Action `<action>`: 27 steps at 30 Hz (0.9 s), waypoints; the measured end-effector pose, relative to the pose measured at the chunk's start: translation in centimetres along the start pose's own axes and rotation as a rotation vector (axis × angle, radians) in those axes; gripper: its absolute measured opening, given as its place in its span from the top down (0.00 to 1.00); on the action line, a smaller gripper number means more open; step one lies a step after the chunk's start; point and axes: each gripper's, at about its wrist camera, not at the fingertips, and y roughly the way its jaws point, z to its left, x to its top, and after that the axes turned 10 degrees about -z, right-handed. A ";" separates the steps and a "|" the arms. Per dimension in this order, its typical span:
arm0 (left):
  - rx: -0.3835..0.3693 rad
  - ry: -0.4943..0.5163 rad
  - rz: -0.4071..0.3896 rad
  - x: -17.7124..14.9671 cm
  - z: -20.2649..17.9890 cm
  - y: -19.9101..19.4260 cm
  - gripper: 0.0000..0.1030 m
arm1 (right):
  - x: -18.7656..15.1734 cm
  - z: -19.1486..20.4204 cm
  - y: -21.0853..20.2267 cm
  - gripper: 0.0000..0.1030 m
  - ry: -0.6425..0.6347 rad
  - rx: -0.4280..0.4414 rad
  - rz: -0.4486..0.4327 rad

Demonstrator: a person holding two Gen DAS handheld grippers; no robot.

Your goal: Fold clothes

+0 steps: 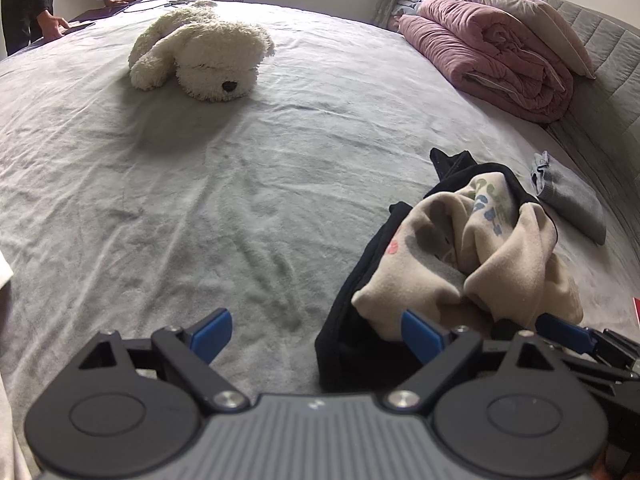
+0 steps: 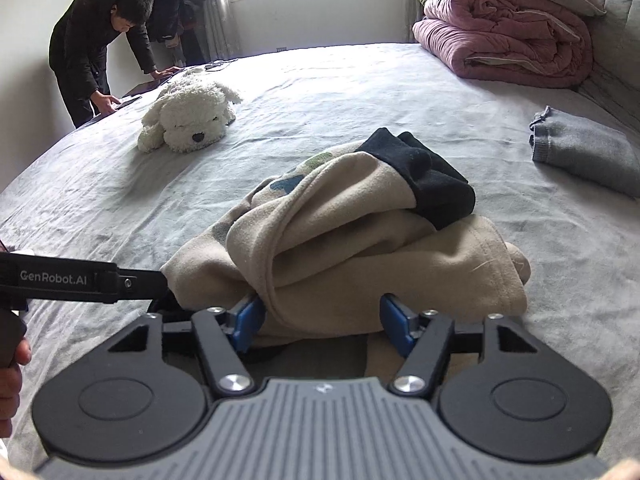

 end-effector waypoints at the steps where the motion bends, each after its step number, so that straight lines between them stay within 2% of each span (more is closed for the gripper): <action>1: 0.001 -0.005 -0.007 0.0 -0.2 0.1 0.13 | 0.0 -0.2 0.0 0.60 0.014 0.018 0.004; 2: 0.000 -0.007 -0.013 0.0 -0.5 0.2 0.15 | 0.0 -0.4 0.0 0.76 0.027 0.034 0.006; 3: -0.002 -0.008 -0.019 0.0 -0.8 0.3 0.16 | 0.0 -0.5 -0.1 0.88 0.040 0.045 0.005; 4: -0.008 -0.009 -0.026 0.0 -1.1 0.3 0.17 | 0.1 -0.6 -0.2 0.95 0.052 0.048 0.001; 11: -0.021 0.002 -0.072 -0.2 -2.2 0.6 0.24 | 1.7 -2.5 -2.4 0.95 0.084 -0.006 -0.069; 15: -0.019 -0.029 -0.104 -0.3 -2.0 0.4 0.33 | 2.5 -5.1 -3.1 0.96 0.135 -0.066 -0.097; 19: -0.013 -0.033 -0.119 -0.3 -1.9 0.4 0.34 | 3.1 -7.6 -3.5 0.96 0.196 -0.122 -0.116; 25: -0.033 -0.051 -0.099 -0.4 -1.5 1.1 0.35 | 2.9 -9.6 -2.9 0.95 0.237 -0.165 -0.098; 27: -0.054 -0.061 -0.095 -0.5 -1.4 1.1 0.44 | 2.7 -9.9 -2.7 0.95 0.243 -0.159 -0.086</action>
